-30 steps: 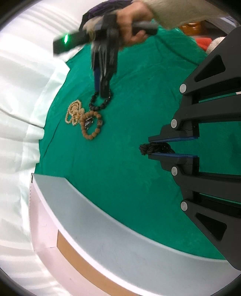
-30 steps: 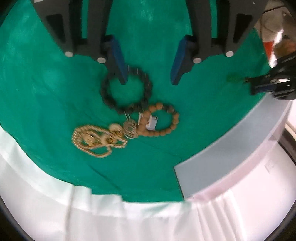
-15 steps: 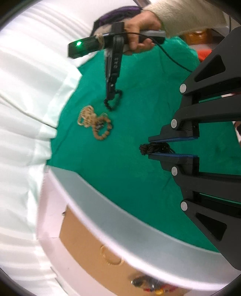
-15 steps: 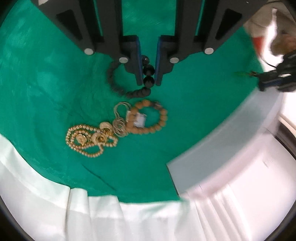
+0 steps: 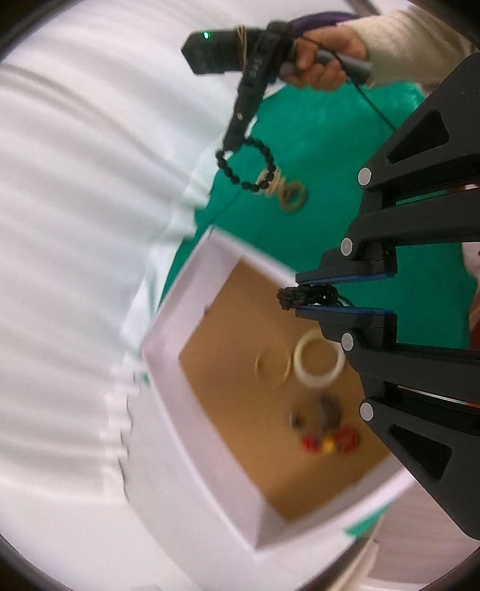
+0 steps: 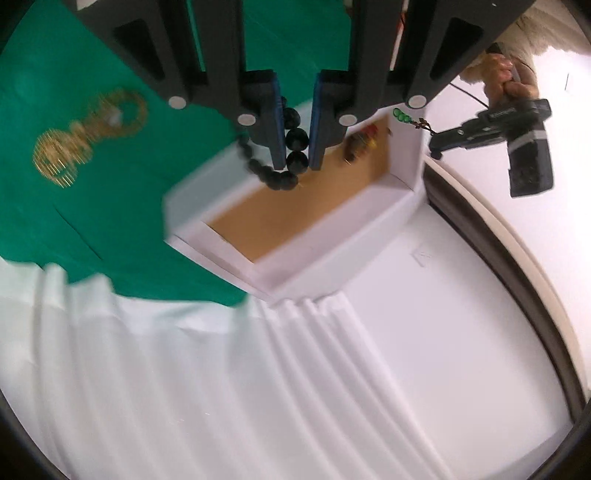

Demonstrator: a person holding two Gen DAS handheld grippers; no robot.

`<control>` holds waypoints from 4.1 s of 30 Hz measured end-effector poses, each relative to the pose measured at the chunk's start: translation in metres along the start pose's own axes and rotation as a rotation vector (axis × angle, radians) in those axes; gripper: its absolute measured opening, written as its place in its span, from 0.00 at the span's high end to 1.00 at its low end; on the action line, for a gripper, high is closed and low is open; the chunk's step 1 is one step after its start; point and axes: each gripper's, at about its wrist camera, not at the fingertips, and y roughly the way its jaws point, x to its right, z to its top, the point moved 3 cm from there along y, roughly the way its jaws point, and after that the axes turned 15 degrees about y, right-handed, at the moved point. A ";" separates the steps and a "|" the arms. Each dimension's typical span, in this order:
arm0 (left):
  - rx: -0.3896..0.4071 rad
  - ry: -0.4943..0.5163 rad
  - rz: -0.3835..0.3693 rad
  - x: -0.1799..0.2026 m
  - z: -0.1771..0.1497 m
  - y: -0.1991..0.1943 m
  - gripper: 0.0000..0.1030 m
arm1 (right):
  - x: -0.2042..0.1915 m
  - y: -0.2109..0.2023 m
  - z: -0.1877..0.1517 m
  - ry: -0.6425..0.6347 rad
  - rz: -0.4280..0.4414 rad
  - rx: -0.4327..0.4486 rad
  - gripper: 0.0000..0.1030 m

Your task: Organize jewelry

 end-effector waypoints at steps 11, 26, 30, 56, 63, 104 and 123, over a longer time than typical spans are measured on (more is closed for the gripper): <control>-0.137 -0.060 0.096 -0.068 -0.032 0.053 0.91 | -0.044 0.145 0.029 -0.020 -0.028 -0.074 0.88; -0.145 -0.015 0.261 -0.050 -0.055 0.060 0.23 | -0.060 0.165 -0.030 -0.195 -0.195 -0.049 0.40; -0.065 0.050 0.220 -0.002 -0.053 0.044 0.09 | -0.043 0.111 -0.052 -0.220 -0.261 0.026 0.24; -0.131 0.323 0.069 0.171 -0.054 0.268 0.05 | 0.299 -0.117 -0.166 0.351 -0.908 0.307 0.24; -0.166 0.361 0.100 0.176 -0.056 0.278 0.00 | 0.300 -0.112 -0.167 0.343 -0.923 0.290 0.19; -0.162 0.346 0.088 0.175 -0.057 0.281 0.00 | 0.297 -0.111 -0.167 0.344 -0.924 0.288 0.19; -0.162 0.345 0.088 0.174 -0.057 0.281 0.00 | 0.297 -0.111 -0.166 0.344 -0.923 0.287 0.19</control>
